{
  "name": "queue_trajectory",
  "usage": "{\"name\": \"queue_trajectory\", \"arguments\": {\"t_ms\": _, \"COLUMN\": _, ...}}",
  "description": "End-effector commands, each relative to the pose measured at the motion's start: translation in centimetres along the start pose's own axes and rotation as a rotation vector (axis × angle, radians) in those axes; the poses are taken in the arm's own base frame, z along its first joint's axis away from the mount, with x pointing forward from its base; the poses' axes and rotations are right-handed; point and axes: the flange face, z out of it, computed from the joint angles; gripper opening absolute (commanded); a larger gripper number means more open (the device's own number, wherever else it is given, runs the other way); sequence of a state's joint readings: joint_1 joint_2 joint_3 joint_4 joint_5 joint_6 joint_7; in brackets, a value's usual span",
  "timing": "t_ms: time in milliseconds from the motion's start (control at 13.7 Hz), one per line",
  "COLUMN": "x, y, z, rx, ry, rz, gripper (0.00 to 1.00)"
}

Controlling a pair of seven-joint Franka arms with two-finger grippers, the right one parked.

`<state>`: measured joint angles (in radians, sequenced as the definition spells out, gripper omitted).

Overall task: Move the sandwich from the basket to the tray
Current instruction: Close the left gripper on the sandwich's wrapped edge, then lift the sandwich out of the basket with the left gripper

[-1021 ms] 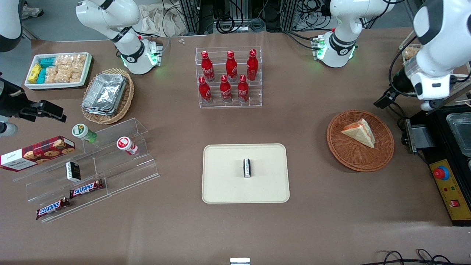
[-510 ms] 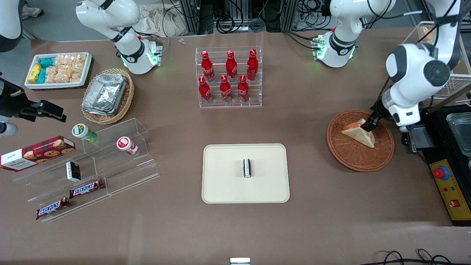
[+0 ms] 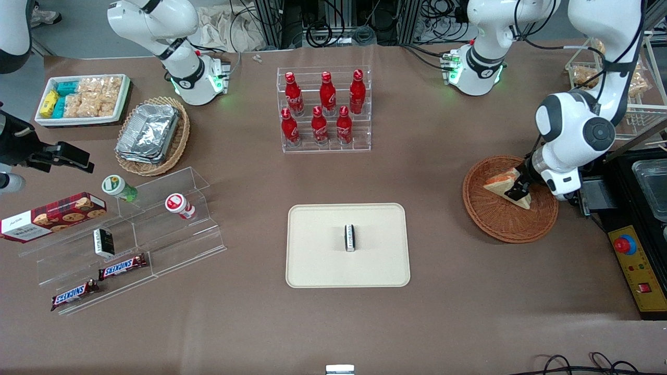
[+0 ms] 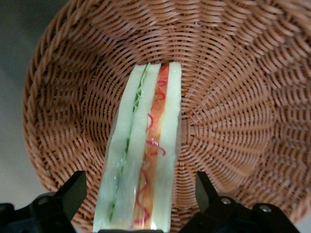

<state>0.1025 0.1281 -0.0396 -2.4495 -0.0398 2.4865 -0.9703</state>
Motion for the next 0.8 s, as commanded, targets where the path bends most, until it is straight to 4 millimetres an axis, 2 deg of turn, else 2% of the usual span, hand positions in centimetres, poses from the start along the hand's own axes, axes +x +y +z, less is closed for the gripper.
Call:
{"name": "queue_trajectory", "arguments": {"t_ms": 0, "x": -0.1, "y": -0.4, "z": 1.5, "rx": -0.033, "ry": 0.026, "rz": -0.029, "gripper": 0.53}}
{"name": "queue_trajectory", "arguments": {"t_ms": 73, "x": 0.2, "y": -0.5, "z": 1.5, "rx": -0.033, "ry": 0.027, "rz": -0.034, "gripper": 0.01}}
{"name": "queue_trajectory", "arguments": {"t_ms": 365, "x": -0.1, "y": 0.0, "z": 0.4, "rx": -0.051, "ry": 0.038, "rz": -0.021, "gripper": 0.0}}
{"name": "queue_trajectory", "arguments": {"t_ms": 510, "x": -0.8, "y": 0.2, "z": -3.1, "rx": -0.068, "ry": 0.053, "rz": 0.019, "gripper": 0.0}}
{"name": "queue_trajectory", "arguments": {"t_ms": 729, "x": -3.0, "y": -0.3, "z": -10.4, "rx": -0.021, "ry": 0.034, "rz": 0.247, "gripper": 0.0}}
